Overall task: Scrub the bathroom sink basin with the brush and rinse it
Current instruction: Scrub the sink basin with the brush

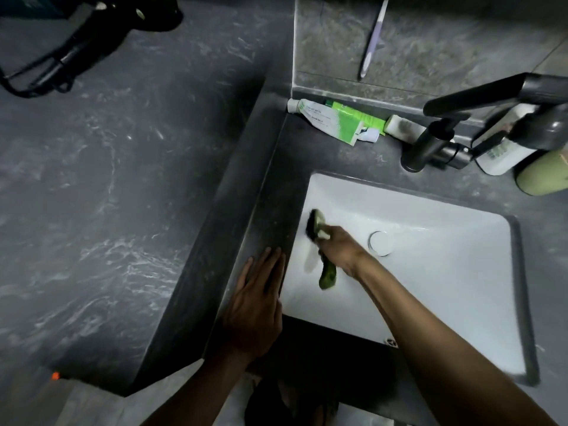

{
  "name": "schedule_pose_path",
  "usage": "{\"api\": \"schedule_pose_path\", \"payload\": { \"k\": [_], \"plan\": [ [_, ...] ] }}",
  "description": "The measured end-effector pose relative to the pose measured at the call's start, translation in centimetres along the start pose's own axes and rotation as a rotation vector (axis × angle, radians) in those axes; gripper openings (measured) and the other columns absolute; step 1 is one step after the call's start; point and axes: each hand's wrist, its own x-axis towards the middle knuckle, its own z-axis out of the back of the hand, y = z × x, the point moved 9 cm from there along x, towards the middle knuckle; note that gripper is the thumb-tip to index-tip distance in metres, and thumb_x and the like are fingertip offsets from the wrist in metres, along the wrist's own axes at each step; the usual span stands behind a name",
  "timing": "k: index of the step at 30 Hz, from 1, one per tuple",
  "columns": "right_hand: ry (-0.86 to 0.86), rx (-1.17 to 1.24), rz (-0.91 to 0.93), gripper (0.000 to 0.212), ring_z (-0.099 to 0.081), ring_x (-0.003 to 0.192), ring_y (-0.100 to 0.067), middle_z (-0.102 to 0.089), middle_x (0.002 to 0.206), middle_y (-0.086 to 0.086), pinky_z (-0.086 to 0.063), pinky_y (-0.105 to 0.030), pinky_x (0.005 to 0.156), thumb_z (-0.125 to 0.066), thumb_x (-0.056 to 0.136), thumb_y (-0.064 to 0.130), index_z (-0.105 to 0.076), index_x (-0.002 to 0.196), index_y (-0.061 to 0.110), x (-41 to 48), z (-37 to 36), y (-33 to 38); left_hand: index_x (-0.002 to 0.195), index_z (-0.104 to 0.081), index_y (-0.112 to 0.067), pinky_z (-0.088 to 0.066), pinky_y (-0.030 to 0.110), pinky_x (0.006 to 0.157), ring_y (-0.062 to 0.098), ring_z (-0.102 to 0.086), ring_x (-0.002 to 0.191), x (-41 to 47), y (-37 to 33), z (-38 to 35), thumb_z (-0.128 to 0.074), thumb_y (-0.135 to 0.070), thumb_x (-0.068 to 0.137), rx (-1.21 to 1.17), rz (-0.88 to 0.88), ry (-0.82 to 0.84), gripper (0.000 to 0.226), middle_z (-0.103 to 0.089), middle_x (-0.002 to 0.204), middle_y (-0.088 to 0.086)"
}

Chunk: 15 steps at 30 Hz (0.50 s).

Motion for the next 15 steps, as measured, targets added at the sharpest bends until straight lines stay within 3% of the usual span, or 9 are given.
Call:
{"api": "schedule_pose_path", "payload": {
  "k": [3,5,9,11,15],
  "plan": [
    [0.302,0.038,-0.045,0.019,-0.062,0.061,-0.017,-0.063,0.074,-0.008,-0.051,-0.031,0.057,-0.053,0.094,0.016,-0.066,0.108,0.011,-6.2,-4.3,-1.3,0.158,-0.029,-0.005,-0.025,0.05,0.123,0.022,-0.016,0.157,0.1,0.0,0.0,-0.056,-0.008,0.087,0.008,-0.005,0.001,0.076,-0.022,0.168,0.007],
    [0.407,-0.033,-0.034,0.021,-0.063,0.063,-0.02,-0.063,0.073,-0.01,-0.052,-0.035,0.06,-0.052,0.092,0.017,-0.068,0.099,0.006,-7.8,-5.7,-0.6,0.158,-0.03,-0.004,-0.025,0.051,0.123,0.023,-0.017,0.157,0.1,-0.2,0.0,-0.056,-0.005,0.084,0.007,-0.012,-0.004,0.078,-0.024,0.167,0.007],
    [0.106,-0.187,0.002,0.032,-0.067,0.095,-0.028,-0.067,0.108,-0.015,-0.053,-0.033,0.076,-0.048,0.097,0.022,-0.058,0.123,0.008,-2.3,-2.1,0.9,0.157,-0.031,-0.004,-0.026,0.051,0.122,0.023,-0.018,0.156,0.1,-0.1,0.0,-0.059,-0.002,0.084,-0.003,-0.004,-0.005,0.078,-0.025,0.167,0.007],
    [-0.02,-0.274,0.007,0.035,-0.063,0.105,-0.029,-0.063,0.12,-0.015,-0.046,-0.031,0.078,-0.043,0.1,0.019,-0.05,0.133,0.009,0.2,0.1,0.8,0.157,-0.031,-0.004,-0.025,0.05,0.124,0.022,-0.017,0.157,0.0,0.0,-0.1,-0.059,-0.004,0.087,0.006,0.001,-0.003,0.076,-0.024,0.168,0.007],
    [0.039,-0.266,-0.008,0.027,-0.061,0.093,-0.024,-0.061,0.108,-0.011,-0.048,-0.032,0.074,-0.042,0.1,0.016,-0.053,0.125,0.009,-0.8,-0.1,-0.8,0.158,-0.031,-0.005,-0.025,0.05,0.124,0.022,-0.017,0.157,0.0,0.2,-0.3,-0.06,-0.007,0.088,0.012,0.011,0.011,0.075,-0.022,0.168,0.006]
  ]
}}
